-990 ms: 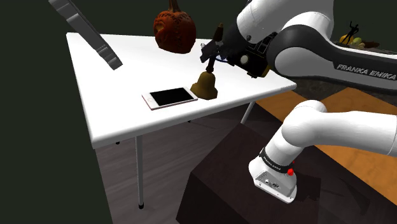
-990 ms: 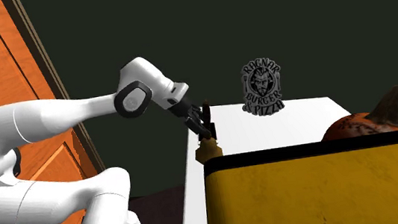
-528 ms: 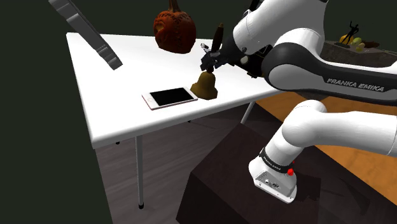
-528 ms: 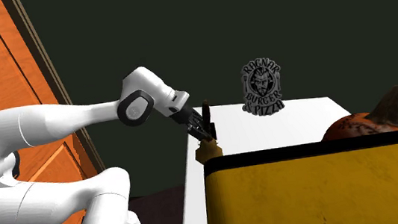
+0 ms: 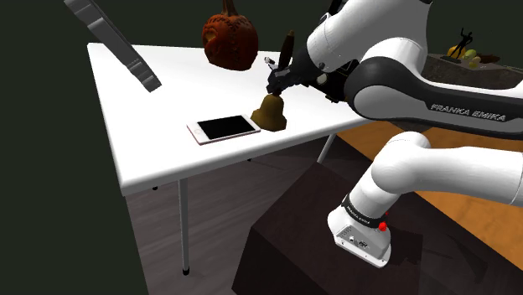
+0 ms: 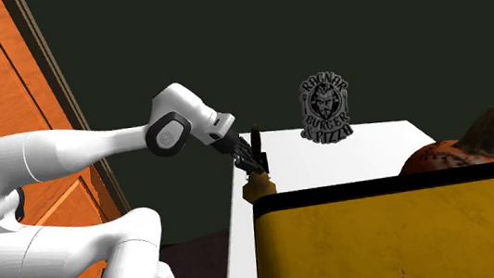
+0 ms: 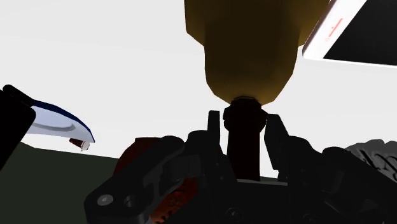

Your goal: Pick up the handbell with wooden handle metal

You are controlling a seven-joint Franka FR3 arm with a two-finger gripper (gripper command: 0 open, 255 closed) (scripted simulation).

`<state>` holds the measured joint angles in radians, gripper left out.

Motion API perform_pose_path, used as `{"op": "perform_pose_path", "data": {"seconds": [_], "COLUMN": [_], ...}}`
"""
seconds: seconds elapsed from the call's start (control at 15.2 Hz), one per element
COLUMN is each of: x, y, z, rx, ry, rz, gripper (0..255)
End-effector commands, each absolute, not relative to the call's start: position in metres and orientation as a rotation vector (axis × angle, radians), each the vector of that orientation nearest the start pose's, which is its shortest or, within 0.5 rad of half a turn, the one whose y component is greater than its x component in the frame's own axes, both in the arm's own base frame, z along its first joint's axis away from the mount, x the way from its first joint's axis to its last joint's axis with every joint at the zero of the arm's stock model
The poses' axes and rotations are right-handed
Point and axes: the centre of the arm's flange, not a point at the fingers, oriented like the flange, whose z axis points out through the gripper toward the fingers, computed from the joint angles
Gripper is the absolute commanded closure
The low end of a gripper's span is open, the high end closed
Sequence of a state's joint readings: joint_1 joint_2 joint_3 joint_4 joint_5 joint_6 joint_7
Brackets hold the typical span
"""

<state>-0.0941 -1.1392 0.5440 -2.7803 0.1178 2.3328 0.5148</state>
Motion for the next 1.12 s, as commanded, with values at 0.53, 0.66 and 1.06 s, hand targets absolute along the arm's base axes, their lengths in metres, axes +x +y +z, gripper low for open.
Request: {"op": "perform_pose_path", "data": {"seconds": [0.53, 0.66, 1.06], "x": [0.268, 0.268, 0.268], "y": [0.146, 0.146, 0.146], "z": [0.567, 0.578, 0.605], "rx": [-3.049, -3.049, -3.049], "ry": [0.388, 0.388, 0.388], "rz": [-1.14, -1.14, -1.14], "gripper": [255, 255, 255]}}
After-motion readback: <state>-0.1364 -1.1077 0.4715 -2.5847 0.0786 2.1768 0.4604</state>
